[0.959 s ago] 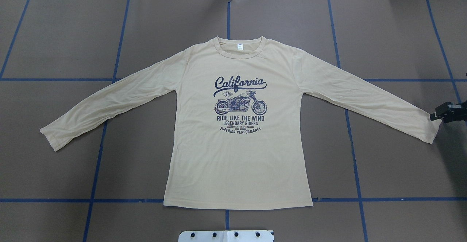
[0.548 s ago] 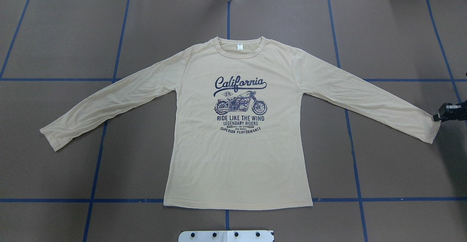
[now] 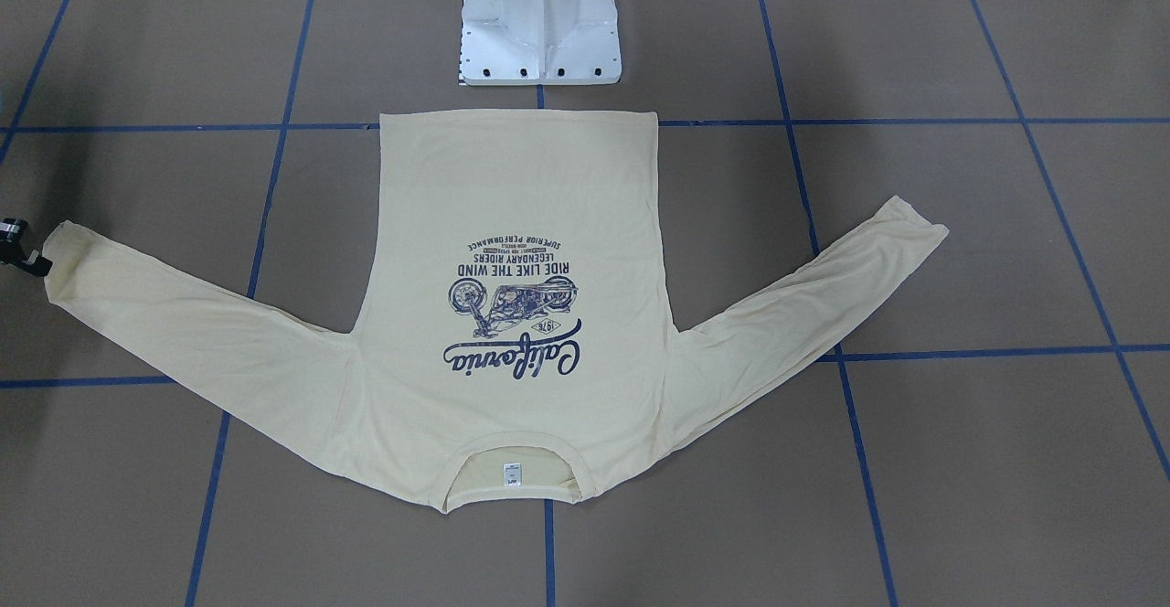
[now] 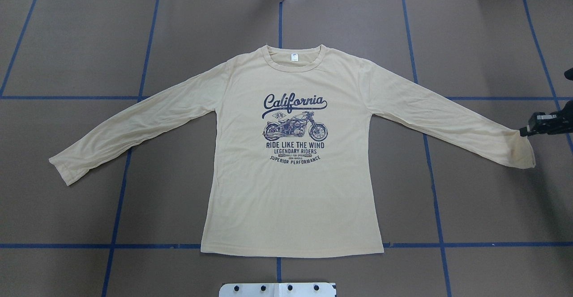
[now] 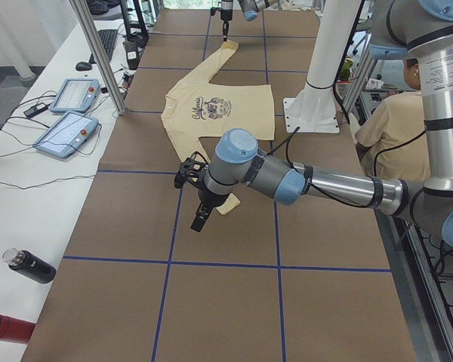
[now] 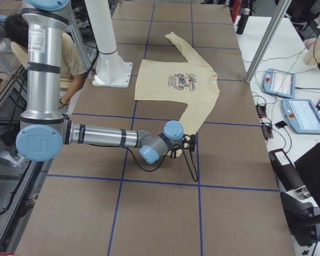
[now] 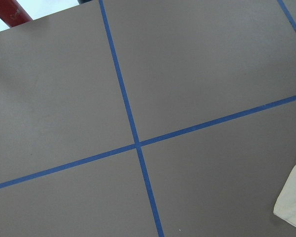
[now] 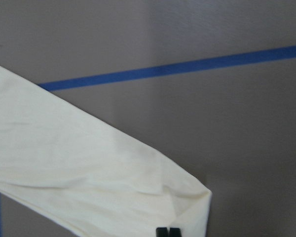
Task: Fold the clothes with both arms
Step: 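Carry the sleeve with the right gripper across the chest toward the collar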
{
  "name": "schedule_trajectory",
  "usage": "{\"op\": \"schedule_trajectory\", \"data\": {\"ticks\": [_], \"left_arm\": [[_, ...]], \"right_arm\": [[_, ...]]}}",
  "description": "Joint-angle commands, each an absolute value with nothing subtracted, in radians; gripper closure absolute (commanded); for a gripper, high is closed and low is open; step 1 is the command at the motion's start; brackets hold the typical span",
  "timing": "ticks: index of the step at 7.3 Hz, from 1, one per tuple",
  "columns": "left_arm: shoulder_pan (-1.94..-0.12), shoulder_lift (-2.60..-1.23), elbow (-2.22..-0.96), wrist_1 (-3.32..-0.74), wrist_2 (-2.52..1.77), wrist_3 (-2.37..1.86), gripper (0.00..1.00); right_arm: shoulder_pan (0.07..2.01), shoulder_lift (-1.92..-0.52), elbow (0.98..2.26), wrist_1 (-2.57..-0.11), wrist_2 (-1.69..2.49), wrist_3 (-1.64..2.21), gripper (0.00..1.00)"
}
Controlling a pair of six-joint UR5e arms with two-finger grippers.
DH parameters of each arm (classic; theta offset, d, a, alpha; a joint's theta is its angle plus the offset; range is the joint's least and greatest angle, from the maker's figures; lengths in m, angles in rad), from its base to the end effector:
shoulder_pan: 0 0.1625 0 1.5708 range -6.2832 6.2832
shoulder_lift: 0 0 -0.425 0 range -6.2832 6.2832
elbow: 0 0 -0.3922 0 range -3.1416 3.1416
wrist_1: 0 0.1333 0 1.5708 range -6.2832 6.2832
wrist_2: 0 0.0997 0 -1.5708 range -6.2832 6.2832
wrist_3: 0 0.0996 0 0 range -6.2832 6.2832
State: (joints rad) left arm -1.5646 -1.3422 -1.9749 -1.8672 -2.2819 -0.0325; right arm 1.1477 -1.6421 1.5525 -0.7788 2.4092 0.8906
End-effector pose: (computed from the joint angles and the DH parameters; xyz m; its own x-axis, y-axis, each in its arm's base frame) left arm -0.0657 -0.4134 0.5299 0.7556 0.2723 -0.5958 0.0190 0.9000 0.4355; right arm -0.1428 -0.4615 0.6079 0.5031 0.0929 0.8592 -0.1235 0.9917 -0.0349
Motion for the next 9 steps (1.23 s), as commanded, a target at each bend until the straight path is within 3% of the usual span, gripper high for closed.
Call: {"op": "schedule_trajectory", "data": {"ticks": [1, 2, 5, 6, 7, 9], "left_arm": [[-1.565, -1.342, -1.983, -1.867, -2.309, -0.034, 0.00], [-1.565, -1.342, -1.983, -1.867, -2.309, -0.034, 0.00], [-1.565, -1.341, -1.983, -1.867, -2.310, -0.034, 0.00], [-1.565, -1.339, -1.980, -1.867, -2.310, -0.034, 0.00], [-1.565, -1.339, -1.982, -1.867, -2.310, -0.034, 0.00], [-1.563, -1.339, -1.980, -1.867, -2.310, -0.034, 0.00]], "right_arm": [[1.105, -1.465, 1.637, -0.804, 2.407, 1.219, 1.00], [1.044, -1.356, 1.635, -0.817, 2.355, 1.373, 1.00], [0.858, -0.908, 1.617, -1.253, 2.003, 1.560, 1.00], [0.830, -0.817, 1.602, -1.288, 1.924, 1.615, 1.00], [0.793, -0.726, 1.556, -1.292, 1.896, 1.656, 1.00], [0.648, -0.471, 1.287, -1.287, 1.722, 1.669, 1.00]]}}
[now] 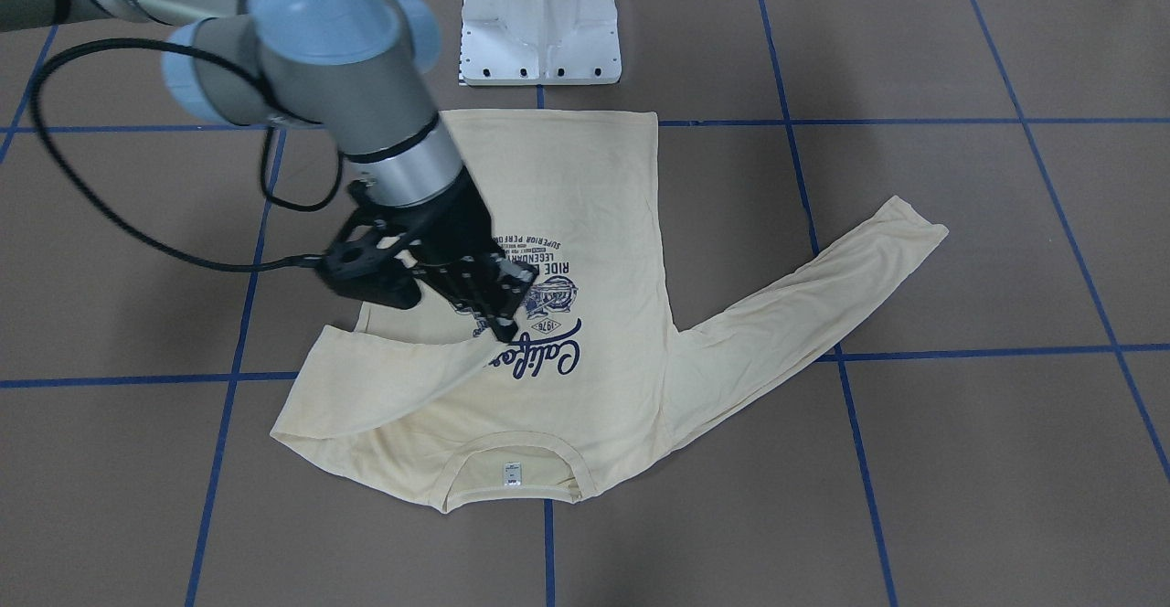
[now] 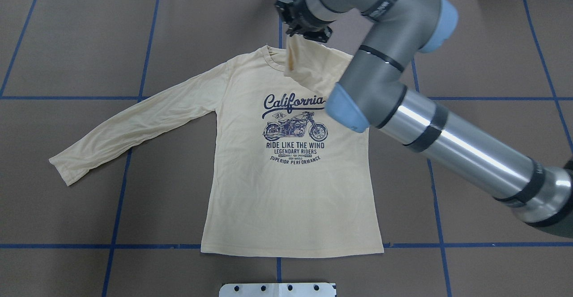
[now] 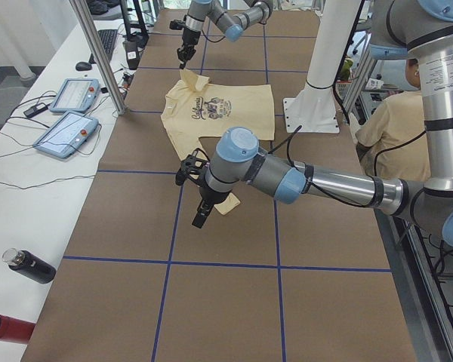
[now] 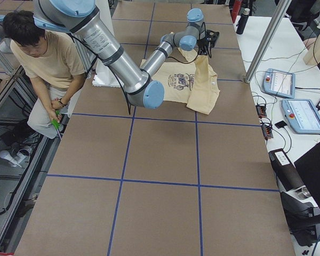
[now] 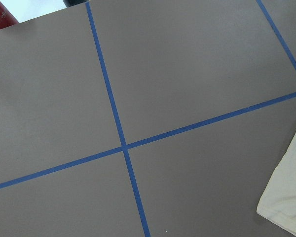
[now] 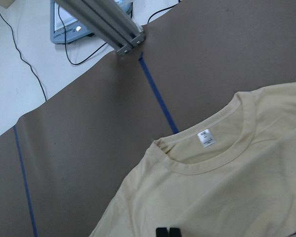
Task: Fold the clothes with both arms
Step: 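Carry the sleeve with the right gripper across the chest toward the collar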
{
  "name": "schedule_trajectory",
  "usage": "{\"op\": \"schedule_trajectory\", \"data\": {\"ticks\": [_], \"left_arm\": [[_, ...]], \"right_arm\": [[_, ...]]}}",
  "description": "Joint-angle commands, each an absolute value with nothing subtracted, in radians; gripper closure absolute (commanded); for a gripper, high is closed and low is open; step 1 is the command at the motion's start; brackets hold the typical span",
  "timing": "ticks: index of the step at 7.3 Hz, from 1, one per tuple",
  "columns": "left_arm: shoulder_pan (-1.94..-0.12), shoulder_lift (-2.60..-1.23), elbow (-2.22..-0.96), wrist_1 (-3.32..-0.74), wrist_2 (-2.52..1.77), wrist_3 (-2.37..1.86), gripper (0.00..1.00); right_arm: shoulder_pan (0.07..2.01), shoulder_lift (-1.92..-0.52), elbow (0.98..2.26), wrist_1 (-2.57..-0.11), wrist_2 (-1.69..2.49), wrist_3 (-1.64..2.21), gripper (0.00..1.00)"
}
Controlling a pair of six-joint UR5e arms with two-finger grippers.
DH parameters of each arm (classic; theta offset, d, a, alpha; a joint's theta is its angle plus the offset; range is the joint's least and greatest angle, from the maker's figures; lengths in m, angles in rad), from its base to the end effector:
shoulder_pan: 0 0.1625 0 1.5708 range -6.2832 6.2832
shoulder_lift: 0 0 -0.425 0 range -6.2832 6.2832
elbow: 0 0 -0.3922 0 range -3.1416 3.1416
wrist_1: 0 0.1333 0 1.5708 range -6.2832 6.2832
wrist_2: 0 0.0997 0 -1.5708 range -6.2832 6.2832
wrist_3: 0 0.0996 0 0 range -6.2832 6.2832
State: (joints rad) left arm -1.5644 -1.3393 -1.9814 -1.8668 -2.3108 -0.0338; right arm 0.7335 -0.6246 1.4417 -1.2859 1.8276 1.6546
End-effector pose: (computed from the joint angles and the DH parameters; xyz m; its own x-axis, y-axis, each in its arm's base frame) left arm -0.0635 -0.4111 0.5261 0.7363 0.2829 -0.6147 0.0192 0.8993 0.4369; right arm -0.4805 -0.5784 0.0796 0.2943 0.3743 0.8794 -0.5056 0.8418 -0.1890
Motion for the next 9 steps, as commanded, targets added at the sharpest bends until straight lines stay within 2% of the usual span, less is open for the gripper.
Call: {"op": "schedule_trajectory", "data": {"ticks": [1, 3, 4, 5, 6, 8, 9], "left_arm": [[-1.563, -1.339, -1.982, -1.871, -2.312, -0.034, 0.00], [-1.563, -1.341, -1.985, -1.876, -2.356, -0.035, 0.00], [-1.563, -1.341, -1.983, -1.876, -2.370, -0.034, 0.00], [-1.563, -1.339, -1.983, -1.876, -2.372, -0.034, 0.00], [-1.563, -1.339, -1.985, -1.873, -2.382, -0.032, 0.00], [-1.534, -1.341, -1.944, -1.903, -2.462, -0.037, 0.00], [-1.470, -1.342, -1.942, -1.964, -2.454, -0.180, 0.00]], "right_arm": [[0.618, -0.397, 1.185, -1.284, 1.707, 1.657, 1.00], [0.554, -0.330, 1.052, -1.241, 1.621, 1.651, 1.00], [0.548, -0.306, 0.931, -1.078, 1.602, 1.661, 1.00], [0.548, -0.241, 0.817, -1.039, 1.601, 1.684, 0.16], [0.551, -0.221, 0.787, -1.034, 1.600, 1.696, 0.01], [0.569, -0.210, 0.790, -1.032, 1.615, 1.753, 0.00], [0.599, -0.230, 0.816, -1.035, 1.687, 1.790, 0.00]]}}
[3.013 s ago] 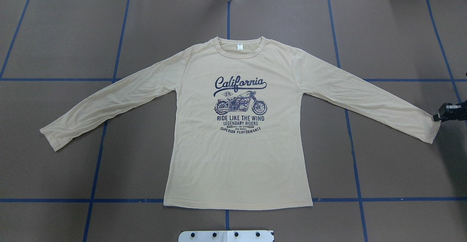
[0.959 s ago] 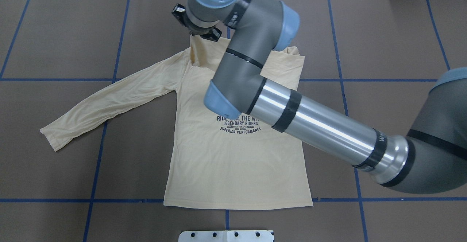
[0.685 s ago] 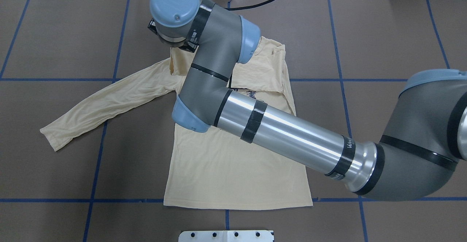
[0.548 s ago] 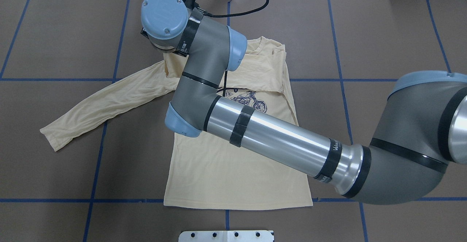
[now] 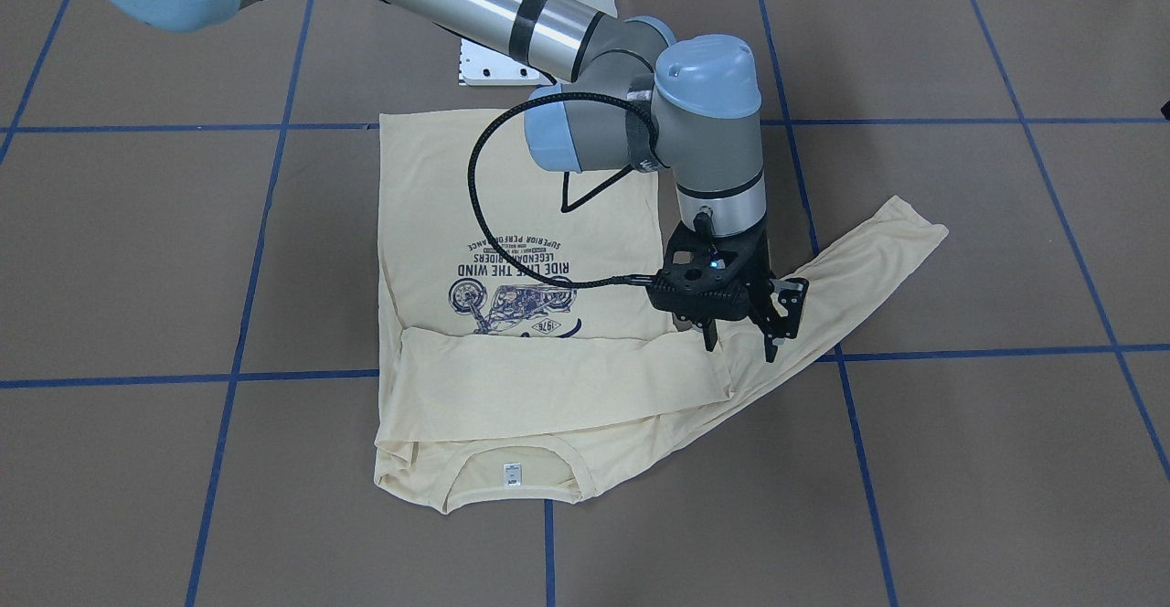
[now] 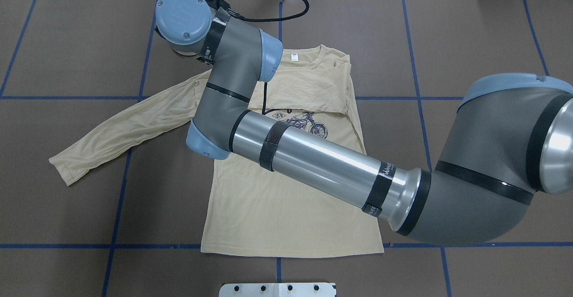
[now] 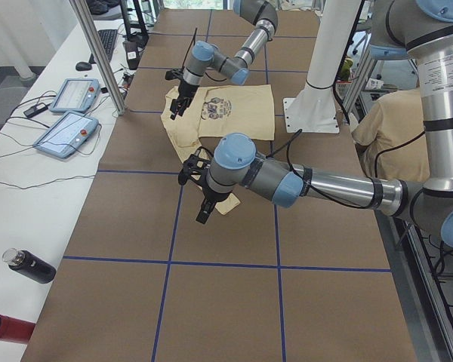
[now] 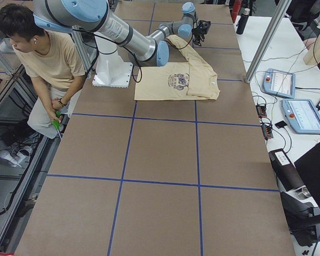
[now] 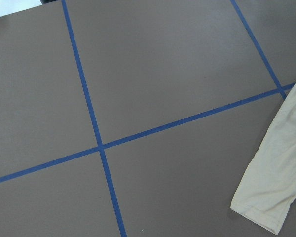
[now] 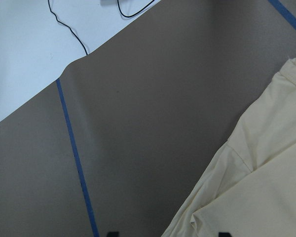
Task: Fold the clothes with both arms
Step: 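Carry the sleeve with the right gripper across the chest toward the collar, then release the sleeve and withdraw the right gripper while the left gripper reaches the other cuff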
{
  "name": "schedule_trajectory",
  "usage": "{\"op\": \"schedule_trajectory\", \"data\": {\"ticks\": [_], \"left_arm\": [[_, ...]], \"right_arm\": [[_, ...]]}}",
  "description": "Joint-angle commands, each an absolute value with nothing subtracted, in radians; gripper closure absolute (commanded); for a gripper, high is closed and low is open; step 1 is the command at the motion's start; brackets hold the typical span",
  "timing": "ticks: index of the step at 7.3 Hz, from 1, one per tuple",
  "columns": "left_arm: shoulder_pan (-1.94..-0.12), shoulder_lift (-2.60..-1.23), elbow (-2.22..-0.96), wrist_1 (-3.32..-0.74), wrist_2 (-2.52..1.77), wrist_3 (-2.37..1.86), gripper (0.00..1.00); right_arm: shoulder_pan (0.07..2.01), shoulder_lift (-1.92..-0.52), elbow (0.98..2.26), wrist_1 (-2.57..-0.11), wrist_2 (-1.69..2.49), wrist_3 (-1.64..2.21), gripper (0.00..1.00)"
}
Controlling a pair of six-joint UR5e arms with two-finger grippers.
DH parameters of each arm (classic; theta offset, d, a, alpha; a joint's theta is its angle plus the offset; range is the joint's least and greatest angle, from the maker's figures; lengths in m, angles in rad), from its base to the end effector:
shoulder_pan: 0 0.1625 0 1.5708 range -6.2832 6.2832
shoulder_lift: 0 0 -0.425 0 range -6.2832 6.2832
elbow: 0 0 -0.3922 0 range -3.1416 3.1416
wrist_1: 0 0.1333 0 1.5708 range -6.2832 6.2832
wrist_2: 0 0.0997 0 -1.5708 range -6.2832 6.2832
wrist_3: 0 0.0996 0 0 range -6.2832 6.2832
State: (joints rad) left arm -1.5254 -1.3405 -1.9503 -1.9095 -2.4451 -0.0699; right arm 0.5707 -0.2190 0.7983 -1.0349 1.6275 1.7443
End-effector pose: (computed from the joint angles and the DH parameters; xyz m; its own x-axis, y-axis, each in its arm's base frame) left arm -0.0383 -0.4110 0.5277 0.6258 0.3258 -0.7087 0.0036 0.9074 0.4203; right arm -0.6684 -0.5808 -0.0056 0.2790 0.3839 0.8802 -0.5530 0.8136 -0.1796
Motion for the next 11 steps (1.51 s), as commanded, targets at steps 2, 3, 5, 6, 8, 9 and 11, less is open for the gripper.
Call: {"op": "schedule_trajectory", "data": {"ticks": [2, 3, 5, 6, 8, 9, 11], "left_arm": [[-1.206, -1.348, -1.934, -2.130, -2.301, -0.546, 0.00], [-1.109, -1.341, -1.934, -2.141, -2.284, -0.575, 0.00], [-1.083, -1.301, -1.899, -2.225, -2.263, -0.594, 0.06], [-1.083, -1.305, -1.803, -2.384, -2.263, -0.594, 0.02], [-1.081, -1.307, -1.758, -2.474, -2.276, -0.706, 0.01], [-1.051, -1.336, -1.696, -2.471, -2.273, -0.728, 0.01], [-1.037, -1.342, -1.668, -2.511, -2.298, -0.787, 0.01]], "right_arm": [[0.664, -0.532, 1.135, -1.037, 1.817, 1.787, 0.01], [0.675, -0.599, 1.164, -1.034, 1.842, 1.772, 0.01], [0.683, -0.684, 1.199, -1.032, 1.853, 1.758, 0.01], [0.684, -0.727, 1.253, -1.031, 1.855, 1.752, 0.01], [0.687, -0.799, 1.307, -1.032, 1.876, 1.747, 0.01], [0.698, -0.904, 1.465, -1.046, 1.896, 1.747, 0.01], [0.779, -1.018, 1.542, -1.034, 2.030, 1.624, 0.01]]}}
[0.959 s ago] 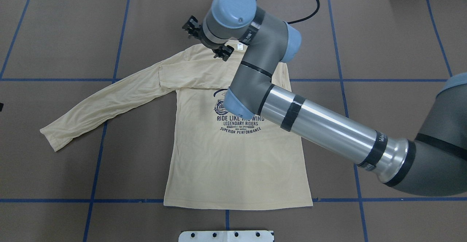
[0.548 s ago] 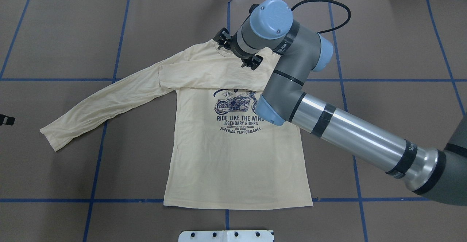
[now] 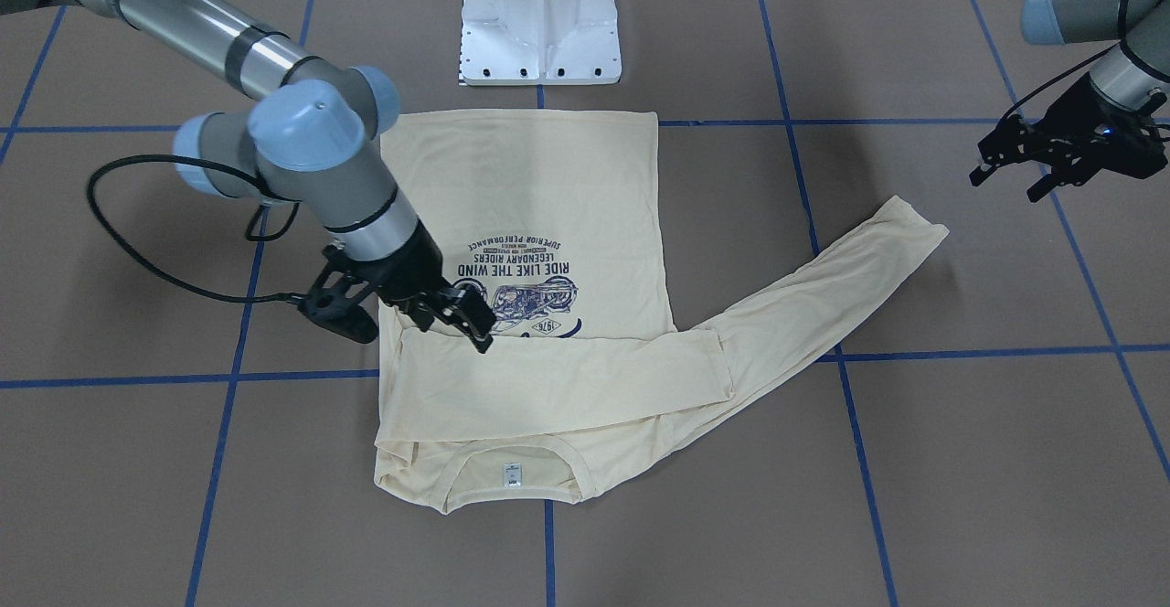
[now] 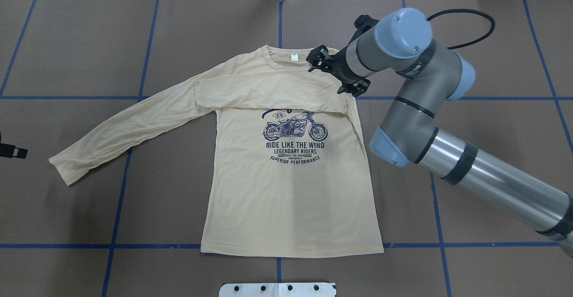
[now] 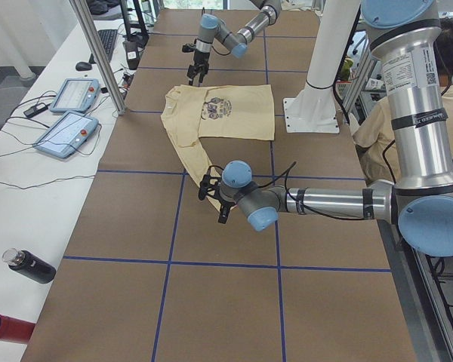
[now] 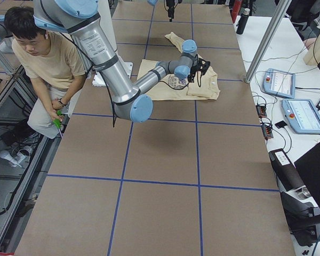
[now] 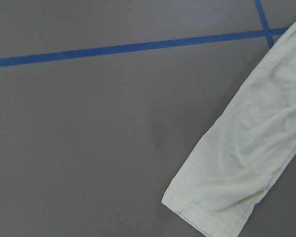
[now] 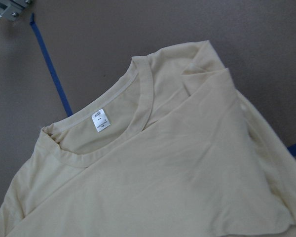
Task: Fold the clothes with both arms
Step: 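Release the sleeve and withdraw the right gripper while the left gripper reaches the other cuff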
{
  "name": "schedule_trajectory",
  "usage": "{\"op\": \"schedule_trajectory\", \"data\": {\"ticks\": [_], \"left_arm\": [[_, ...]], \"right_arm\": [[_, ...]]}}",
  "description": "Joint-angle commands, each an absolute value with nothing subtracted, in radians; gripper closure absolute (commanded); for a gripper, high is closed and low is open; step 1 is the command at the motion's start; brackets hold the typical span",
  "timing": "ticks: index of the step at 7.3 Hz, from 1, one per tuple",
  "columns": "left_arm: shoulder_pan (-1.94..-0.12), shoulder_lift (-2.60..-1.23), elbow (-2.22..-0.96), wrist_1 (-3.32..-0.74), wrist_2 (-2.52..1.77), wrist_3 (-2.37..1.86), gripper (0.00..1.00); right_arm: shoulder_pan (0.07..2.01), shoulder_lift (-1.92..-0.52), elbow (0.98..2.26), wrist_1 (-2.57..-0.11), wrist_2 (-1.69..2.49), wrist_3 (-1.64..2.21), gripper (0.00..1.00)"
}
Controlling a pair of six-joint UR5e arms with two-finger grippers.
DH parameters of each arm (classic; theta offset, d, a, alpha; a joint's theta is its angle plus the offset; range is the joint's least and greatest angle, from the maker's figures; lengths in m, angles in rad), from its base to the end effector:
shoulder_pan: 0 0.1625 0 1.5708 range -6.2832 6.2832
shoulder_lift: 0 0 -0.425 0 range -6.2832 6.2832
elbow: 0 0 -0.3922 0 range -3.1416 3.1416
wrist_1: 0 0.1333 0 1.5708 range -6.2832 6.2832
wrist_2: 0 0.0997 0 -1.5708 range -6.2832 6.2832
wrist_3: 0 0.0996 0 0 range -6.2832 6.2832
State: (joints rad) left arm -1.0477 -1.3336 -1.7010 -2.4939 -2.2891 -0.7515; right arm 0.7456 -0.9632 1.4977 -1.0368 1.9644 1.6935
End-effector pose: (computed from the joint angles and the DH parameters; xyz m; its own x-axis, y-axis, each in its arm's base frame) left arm 0.1476 -0.3916 0.5962 0.5352 0.1731 -0.8268 0.0317 0.9740 0.2245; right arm -0.4562 -0.5507 0.2685 0.3046 0.4351 0.8473 -0.4200 0.8598 -0.2905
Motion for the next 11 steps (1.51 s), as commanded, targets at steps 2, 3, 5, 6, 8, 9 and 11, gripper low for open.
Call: {"op": "schedule_trajectory", "data": {"ticks": [2, 3, 5, 6, 8, 9, 11], "left_arm": [[-1.008, -1.382, -1.615, -2.511, -2.316, -0.810, 0.02], [-0.996, -1.422, -1.588, -2.511, -2.318, -0.813, 0.04], [-0.964, -1.462, -1.559, -2.516, -2.318, -0.815, 0.06], [-0.948, -1.468, -1.555, -2.514, -2.315, -0.815, 0.12], [-0.931, -1.476, -1.540, -2.516, -2.313, -0.816, 0.26], [-0.928, -1.476, -1.533, -2.516, -2.315, -0.815, 0.26], [-0.928, -1.476, -1.514, -2.519, -2.313, -0.812, 0.30]], "right_arm": [[0.781, -1.023, 1.548, -1.034, 2.028, 1.618, 0.01], [0.782, -1.058, 1.574, -1.032, 2.011, 1.621, 0.01], [0.782, -1.106, 1.621, -1.032, 1.982, 1.617, 0.01], [0.782, -1.124, 1.637, -1.032, 1.982, 1.617, 0.01], [0.782, -1.131, 1.643, -1.032, 1.980, 1.618, 0.01], [0.782, -1.134, 1.644, -1.032, 1.982, 1.618, 0.01], [0.781, -1.137, 1.644, -1.032, 1.980, 1.621, 0.01]]}}
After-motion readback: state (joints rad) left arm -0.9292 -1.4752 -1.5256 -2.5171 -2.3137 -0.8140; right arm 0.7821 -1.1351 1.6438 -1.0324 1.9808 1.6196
